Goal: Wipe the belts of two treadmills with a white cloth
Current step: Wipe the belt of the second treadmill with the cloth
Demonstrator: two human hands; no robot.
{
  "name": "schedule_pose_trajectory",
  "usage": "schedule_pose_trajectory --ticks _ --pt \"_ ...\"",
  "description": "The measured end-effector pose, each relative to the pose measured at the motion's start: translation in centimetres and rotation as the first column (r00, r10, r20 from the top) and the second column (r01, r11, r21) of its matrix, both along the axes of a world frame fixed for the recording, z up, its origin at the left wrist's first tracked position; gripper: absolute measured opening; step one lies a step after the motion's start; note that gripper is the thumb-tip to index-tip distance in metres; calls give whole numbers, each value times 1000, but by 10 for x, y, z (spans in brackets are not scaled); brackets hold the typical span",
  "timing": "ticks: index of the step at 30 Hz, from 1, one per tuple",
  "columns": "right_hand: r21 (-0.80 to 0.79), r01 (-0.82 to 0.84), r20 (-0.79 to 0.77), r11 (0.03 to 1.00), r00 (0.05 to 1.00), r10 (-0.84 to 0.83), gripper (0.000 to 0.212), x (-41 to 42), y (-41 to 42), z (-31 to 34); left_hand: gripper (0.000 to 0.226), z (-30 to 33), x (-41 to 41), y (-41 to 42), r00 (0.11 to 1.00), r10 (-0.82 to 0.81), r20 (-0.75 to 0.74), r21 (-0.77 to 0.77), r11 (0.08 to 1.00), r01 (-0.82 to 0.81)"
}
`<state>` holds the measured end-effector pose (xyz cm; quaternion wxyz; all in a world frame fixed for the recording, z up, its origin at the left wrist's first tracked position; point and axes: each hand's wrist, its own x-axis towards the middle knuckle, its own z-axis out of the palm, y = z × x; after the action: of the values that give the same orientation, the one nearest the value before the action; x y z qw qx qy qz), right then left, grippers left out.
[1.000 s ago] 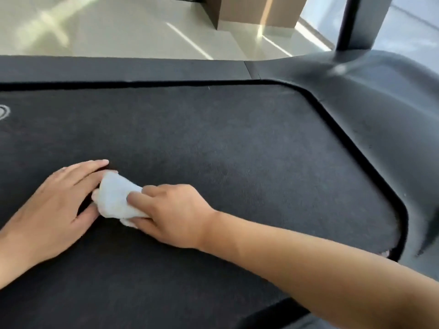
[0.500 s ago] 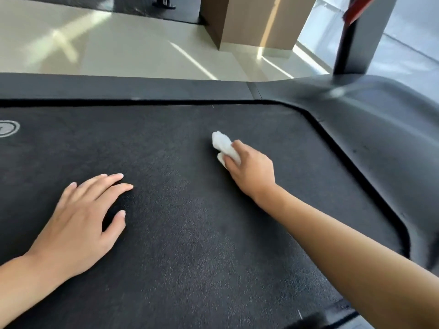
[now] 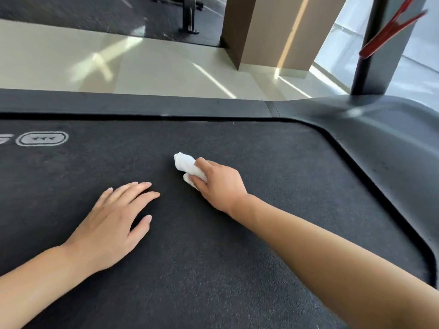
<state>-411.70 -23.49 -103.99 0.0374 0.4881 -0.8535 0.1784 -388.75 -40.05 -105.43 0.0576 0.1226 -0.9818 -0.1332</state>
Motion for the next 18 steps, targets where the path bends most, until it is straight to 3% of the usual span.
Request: schedule_pose_trajectory --ticks 9,13,18 --pt "-61 169 17 984 986 -168 36 35 17 -1 57 8 36 15 990 135 28 35 990 -136" --pt "11 202 68 979 977 -203 38 84 38 7 54 19 70 43 977 193 92 93 975 -201" --pt "125 229 242 965 937 -254 37 141 49 28 51 45 121 66 949 242 202 160 948 -276"
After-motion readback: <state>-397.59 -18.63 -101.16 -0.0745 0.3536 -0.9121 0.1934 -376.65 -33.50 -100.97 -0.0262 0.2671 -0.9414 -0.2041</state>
